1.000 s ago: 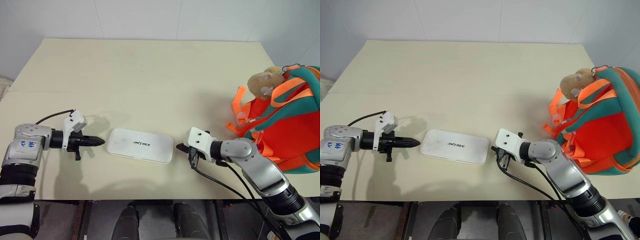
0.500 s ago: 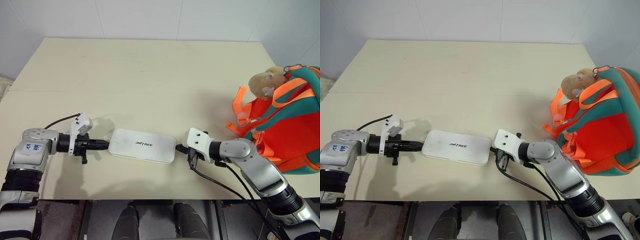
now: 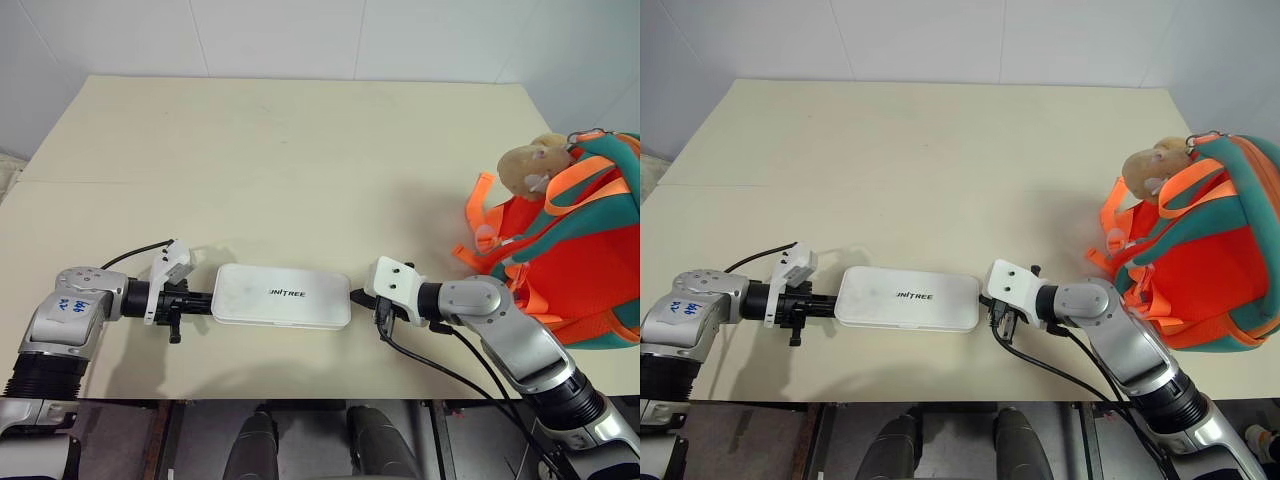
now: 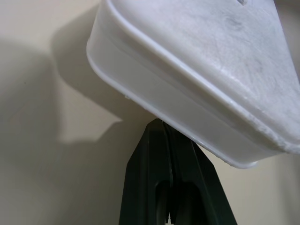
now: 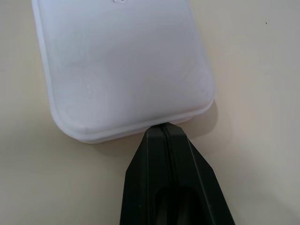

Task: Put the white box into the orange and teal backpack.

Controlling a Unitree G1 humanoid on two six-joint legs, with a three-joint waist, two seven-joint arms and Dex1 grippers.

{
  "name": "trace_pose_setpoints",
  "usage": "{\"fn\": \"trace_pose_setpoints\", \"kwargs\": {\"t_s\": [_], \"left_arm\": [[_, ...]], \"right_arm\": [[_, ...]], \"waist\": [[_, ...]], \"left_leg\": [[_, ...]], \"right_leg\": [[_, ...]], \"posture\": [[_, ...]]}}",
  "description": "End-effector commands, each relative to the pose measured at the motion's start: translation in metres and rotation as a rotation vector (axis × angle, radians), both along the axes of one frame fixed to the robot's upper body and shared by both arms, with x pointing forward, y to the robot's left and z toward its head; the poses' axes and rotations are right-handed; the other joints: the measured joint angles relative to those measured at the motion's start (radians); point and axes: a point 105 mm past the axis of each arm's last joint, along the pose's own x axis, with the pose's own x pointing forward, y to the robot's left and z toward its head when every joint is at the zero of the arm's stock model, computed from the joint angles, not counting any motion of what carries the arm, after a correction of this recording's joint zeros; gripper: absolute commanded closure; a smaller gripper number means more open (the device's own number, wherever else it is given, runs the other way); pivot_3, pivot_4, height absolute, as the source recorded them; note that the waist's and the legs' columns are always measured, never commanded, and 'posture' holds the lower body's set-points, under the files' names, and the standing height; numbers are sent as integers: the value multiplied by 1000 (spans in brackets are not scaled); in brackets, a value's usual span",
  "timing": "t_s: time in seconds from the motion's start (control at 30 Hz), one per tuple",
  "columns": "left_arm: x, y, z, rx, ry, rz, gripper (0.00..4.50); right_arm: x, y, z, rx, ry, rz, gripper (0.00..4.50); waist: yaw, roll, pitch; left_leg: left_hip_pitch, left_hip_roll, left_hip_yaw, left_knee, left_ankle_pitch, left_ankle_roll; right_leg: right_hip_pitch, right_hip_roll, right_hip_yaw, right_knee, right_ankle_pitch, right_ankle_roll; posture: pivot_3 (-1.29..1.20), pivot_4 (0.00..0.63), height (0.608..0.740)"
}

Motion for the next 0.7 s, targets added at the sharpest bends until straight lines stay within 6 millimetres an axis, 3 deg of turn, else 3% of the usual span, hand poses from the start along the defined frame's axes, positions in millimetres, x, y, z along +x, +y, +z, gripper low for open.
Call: {"fn": "trace_pose_setpoints", "kwargs": {"t_s": [0.03,0.7], "left_arm": [[1,8,0,48,-7,15,4459],[11,34,8,175,9,111,4459]], "right_arm": [[1,2,11,3,-52,22,4500],[15,-28,21,-4,-112,-54,4500]], "waist": [[0,0,0],[-1,0,0]], "left_leg": [[0,0,0,0,0,0],[0,0,0,1,0,0]], "right_leg": [[0,0,0,0,0,0],[0,0,0,0,0,0]], "posture": [[0,150,740],[0,150,740]]}}
